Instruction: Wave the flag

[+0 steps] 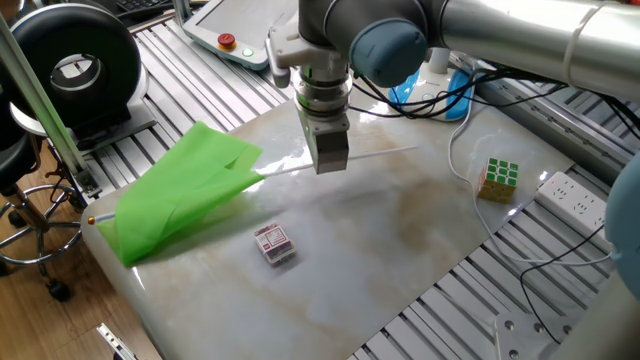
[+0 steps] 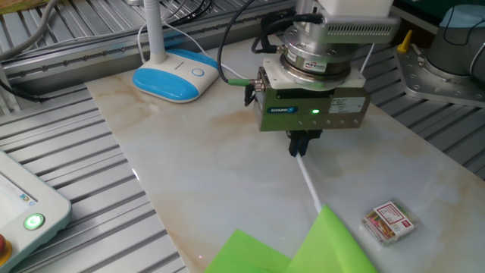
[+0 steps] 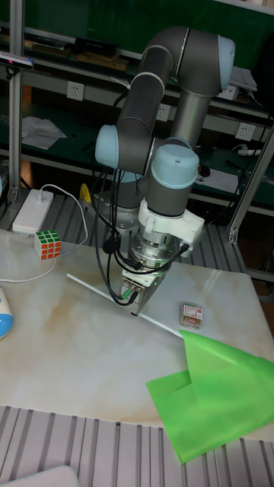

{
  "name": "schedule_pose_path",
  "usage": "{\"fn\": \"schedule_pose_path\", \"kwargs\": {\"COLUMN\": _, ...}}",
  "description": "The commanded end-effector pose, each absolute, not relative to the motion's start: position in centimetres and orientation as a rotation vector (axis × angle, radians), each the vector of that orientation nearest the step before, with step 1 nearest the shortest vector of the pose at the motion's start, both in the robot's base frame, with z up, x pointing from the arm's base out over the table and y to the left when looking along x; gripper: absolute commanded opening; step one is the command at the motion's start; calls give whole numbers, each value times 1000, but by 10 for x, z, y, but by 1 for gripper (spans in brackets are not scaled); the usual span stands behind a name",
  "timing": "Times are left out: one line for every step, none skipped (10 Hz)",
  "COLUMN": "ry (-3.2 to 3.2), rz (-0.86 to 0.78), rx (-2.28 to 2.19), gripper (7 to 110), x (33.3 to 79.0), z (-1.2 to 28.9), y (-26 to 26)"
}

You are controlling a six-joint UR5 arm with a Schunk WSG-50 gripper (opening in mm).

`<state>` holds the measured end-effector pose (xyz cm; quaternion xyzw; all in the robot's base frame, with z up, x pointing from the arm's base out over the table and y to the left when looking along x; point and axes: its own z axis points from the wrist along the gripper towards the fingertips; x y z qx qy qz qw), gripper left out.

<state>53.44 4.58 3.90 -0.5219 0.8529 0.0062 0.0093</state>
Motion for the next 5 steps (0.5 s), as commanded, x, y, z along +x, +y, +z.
{"fn": "schedule_pose_path", "kwargs": {"ry": 2688, "rz": 77, "rx": -1619, "gripper": 7, "x": 527, "z": 40, "y": 50}}
{"fn": "schedule_pose_path", "kwargs": {"ry": 2672, "rz": 72, "rx": -1625, "gripper": 7, "x": 529, "z": 40, "y": 51}}
{"fn": "schedule_pose_path", "kwargs": {"ry": 2666, "rz": 89, "rx": -1622, "gripper": 7, "x": 529, "z": 41, "y": 54}}
{"fn": "schedule_pose_path", "kwargs": {"ry": 2662, "rz": 77, "rx": -1634, "gripper": 7, "x": 530, "z": 40, "y": 52}}
{"fn": "schedule_pose_path", "kwargs": {"ry": 2660, "rz": 56, "rx": -1629, "gripper": 7, "x": 532, "z": 40, "y": 50}}
